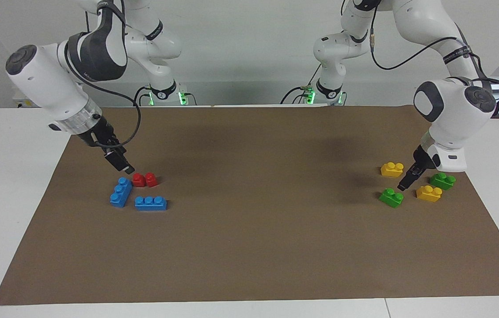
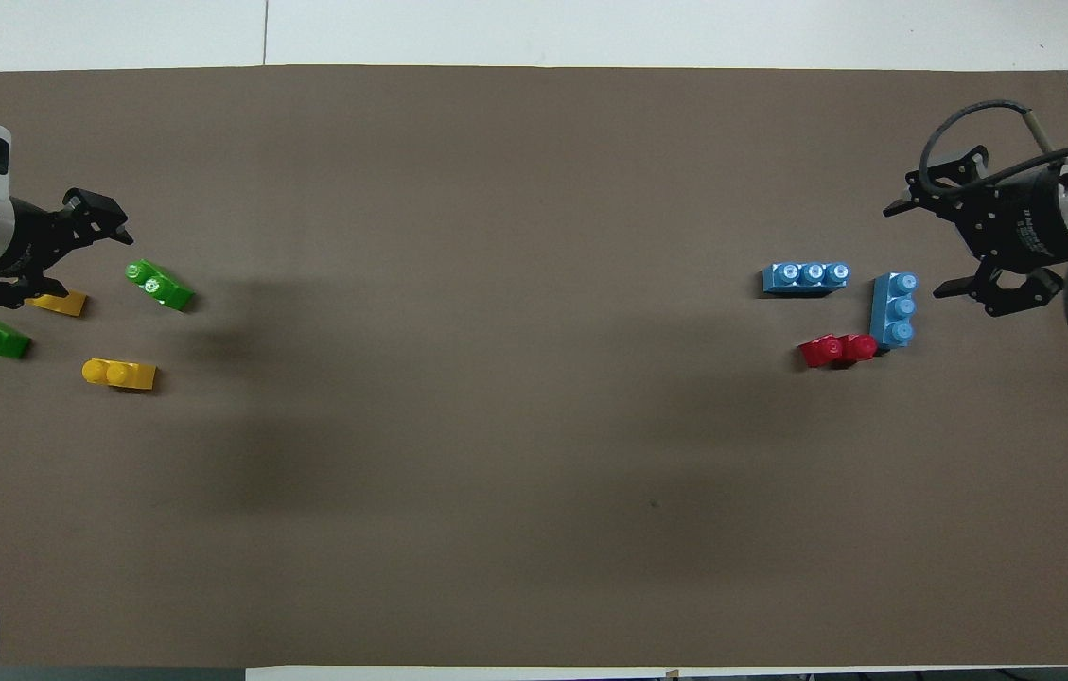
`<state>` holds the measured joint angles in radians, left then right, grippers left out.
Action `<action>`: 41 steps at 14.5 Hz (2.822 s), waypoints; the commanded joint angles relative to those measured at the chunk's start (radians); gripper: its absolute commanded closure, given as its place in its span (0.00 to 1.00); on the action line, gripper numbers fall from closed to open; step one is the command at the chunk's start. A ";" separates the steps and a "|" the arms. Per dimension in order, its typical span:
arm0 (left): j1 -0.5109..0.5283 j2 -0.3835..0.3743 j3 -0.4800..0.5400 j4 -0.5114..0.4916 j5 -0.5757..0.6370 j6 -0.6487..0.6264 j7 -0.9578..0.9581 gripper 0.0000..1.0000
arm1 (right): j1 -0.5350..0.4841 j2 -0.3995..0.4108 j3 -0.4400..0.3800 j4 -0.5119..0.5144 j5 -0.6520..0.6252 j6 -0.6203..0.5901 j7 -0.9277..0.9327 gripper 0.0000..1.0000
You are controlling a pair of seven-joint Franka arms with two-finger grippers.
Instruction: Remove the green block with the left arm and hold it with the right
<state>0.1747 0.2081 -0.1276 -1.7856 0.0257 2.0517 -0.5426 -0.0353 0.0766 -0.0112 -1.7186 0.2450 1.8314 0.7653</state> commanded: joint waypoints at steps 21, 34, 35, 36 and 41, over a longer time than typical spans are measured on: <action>-0.126 -0.289 0.049 0.097 -0.055 -0.473 0.483 0.00 | -0.021 -0.103 0.022 0.051 -0.260 -0.207 -0.781 0.00; -0.138 -0.309 0.048 0.095 -0.063 -0.469 0.490 0.00 | -0.023 -0.104 0.022 0.047 -0.283 -0.208 -0.784 0.00; -0.138 -0.309 0.046 0.095 -0.063 -0.469 0.490 0.00 | -0.023 -0.104 0.022 0.045 -0.283 -0.207 -0.784 0.00; -0.138 -0.309 0.045 0.095 -0.063 -0.469 0.490 0.00 | -0.023 -0.106 0.022 0.042 -0.282 -0.207 -0.784 0.00; -0.138 -0.312 0.043 0.095 -0.063 -0.470 0.490 0.00 | -0.023 -0.106 0.022 0.042 -0.280 -0.205 -0.779 0.00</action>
<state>0.0452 -0.0976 -0.0933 -1.7033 -0.0233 1.6057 -0.0642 -0.0466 -0.0284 0.0024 -1.6819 -0.0237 1.6447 0.0084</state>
